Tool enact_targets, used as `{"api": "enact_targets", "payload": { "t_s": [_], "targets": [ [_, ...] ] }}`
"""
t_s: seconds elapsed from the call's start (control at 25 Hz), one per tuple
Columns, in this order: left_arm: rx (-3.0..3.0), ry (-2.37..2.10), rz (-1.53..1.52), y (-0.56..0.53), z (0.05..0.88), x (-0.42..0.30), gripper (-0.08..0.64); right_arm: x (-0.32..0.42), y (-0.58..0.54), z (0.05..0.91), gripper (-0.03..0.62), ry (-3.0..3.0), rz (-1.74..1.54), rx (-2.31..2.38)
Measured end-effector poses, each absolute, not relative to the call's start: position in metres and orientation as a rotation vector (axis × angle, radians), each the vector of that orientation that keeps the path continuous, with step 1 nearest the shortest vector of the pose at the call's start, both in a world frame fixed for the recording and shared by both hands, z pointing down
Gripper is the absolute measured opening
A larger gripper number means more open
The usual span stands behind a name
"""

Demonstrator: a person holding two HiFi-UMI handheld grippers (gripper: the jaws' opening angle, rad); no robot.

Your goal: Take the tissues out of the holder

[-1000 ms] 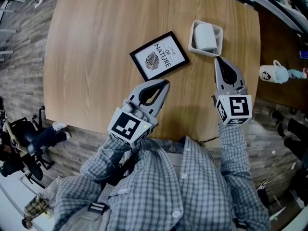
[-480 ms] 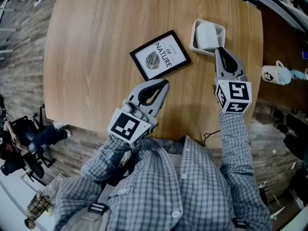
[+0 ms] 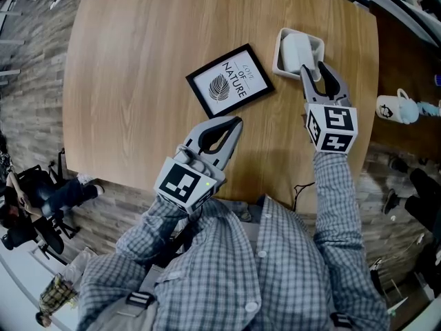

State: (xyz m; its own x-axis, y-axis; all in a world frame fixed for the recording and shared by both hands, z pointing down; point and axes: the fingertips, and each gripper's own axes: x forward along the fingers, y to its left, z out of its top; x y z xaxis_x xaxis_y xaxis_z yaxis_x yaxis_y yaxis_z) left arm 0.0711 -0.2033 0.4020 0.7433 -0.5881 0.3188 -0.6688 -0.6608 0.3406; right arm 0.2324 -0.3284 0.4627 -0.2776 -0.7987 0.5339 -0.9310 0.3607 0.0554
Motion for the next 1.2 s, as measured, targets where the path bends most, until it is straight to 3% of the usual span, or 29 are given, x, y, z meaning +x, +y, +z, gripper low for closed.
{"api": "enact_targets", "payload": {
  "t_s": [0.4, 1.2],
  "targets": [
    [2.498, -0.947, 0.265, -0.203, 0.405, 0.073, -0.001, 0.224, -0.341, 0.484, 0.272, -2.130, 0.464, 1.480],
    [2.502, -0.940, 0.265, -0.203, 0.405, 0.075, -0.002, 0.230, -0.343, 0.520, 0.263, -2.059, 0.691, 1.539]
  ]
}}
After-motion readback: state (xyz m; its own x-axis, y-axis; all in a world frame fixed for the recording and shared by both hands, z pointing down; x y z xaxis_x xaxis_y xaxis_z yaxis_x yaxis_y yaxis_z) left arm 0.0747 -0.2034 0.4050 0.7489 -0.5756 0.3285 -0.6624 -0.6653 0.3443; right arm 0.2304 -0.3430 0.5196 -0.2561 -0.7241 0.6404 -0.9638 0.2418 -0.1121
